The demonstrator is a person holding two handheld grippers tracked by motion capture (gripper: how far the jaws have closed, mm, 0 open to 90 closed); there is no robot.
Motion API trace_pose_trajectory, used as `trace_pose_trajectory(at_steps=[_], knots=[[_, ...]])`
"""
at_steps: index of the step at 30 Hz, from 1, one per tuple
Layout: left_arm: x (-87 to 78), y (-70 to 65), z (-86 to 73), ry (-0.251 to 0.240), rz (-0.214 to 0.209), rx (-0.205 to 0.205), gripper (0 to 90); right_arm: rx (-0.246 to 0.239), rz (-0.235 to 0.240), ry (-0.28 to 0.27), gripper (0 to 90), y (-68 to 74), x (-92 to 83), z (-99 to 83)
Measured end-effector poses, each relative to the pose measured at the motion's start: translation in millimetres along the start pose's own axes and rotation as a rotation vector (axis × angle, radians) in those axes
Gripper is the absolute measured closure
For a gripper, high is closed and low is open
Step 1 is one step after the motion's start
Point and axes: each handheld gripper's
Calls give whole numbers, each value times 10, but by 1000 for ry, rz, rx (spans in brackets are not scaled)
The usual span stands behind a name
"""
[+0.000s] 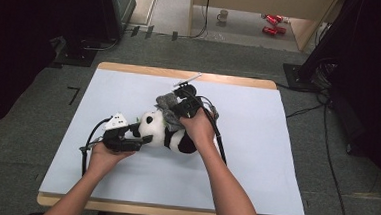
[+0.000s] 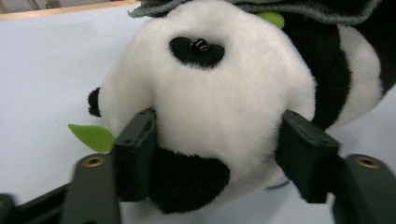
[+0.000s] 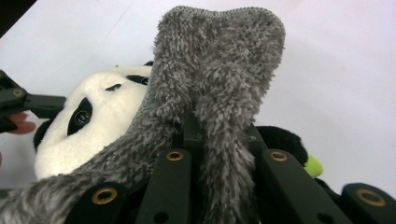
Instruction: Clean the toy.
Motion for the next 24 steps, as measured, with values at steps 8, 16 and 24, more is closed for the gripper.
trace_pose_trajectory(at_steps=[8, 16, 24], knots=[[-19, 39, 123, 28, -6, -82, 553, 20, 30, -59, 808, 31, -211, 140], [-29, 28, 218, 31, 14, -122, 603, -78, 66, -77, 807, 486, -295, 328], [-17, 21, 231, 61, 29, -125, 606, -101, 52, 2, 805, 601, 109, 268]])
Point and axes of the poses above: each handheld gripper's, and its own axes: x roughly forward along the jaws, z roughly out of its top, y roughly to its left, and after that the axes turned 9 degrees about y, right-handed
